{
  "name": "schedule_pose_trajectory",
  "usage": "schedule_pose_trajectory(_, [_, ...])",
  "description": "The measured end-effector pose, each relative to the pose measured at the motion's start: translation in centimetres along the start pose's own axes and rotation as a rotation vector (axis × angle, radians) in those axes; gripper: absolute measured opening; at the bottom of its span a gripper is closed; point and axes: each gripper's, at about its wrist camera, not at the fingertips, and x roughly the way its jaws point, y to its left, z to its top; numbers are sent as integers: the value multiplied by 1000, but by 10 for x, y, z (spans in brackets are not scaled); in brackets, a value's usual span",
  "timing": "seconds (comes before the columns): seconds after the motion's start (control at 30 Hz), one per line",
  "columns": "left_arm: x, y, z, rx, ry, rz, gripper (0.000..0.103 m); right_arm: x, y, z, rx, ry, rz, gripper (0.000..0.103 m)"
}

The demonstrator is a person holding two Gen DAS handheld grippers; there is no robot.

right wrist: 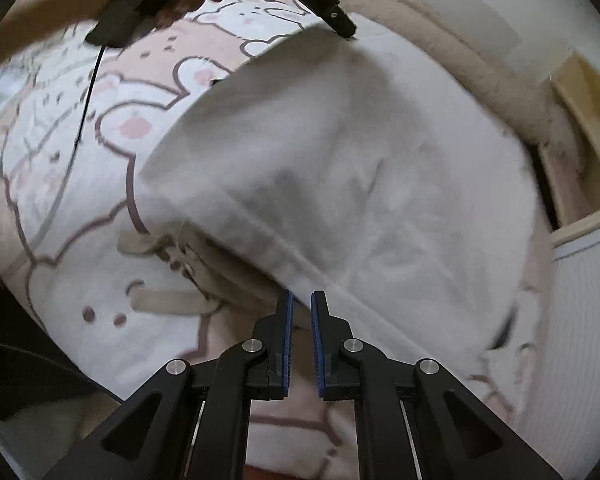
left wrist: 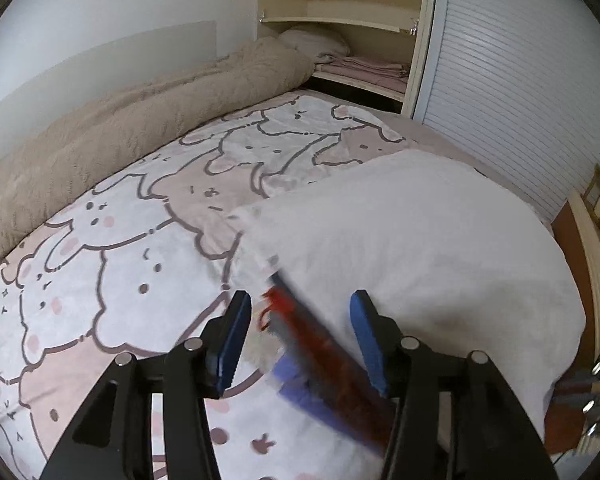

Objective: Fold clothes

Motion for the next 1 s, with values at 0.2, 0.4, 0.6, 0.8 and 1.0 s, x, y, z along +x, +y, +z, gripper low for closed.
schedule_pose_trajectory(0.2, [-44,27,-26,-18,-46,-42,54,-51,26,21,83,-236,-70,9])
schedule_pose_trajectory(0.4, [-90,33,-54,4,-86,-43,61,-10,50,43,271,-192,-138,9])
schedule_pose_trajectory(0.6, [-133,28,-74,33,-133,-58,77,17,94,40,354,-151,-71,9])
schedule_pose_trajectory(0.8, [-169,23,-96,38,-173,-70,90,9,145,25,490,-132,13,9])
schedule_pose_trajectory(1.0, [-202,24,-121,31,-197,-77,97,-41,170,11,694,-237,-20,9])
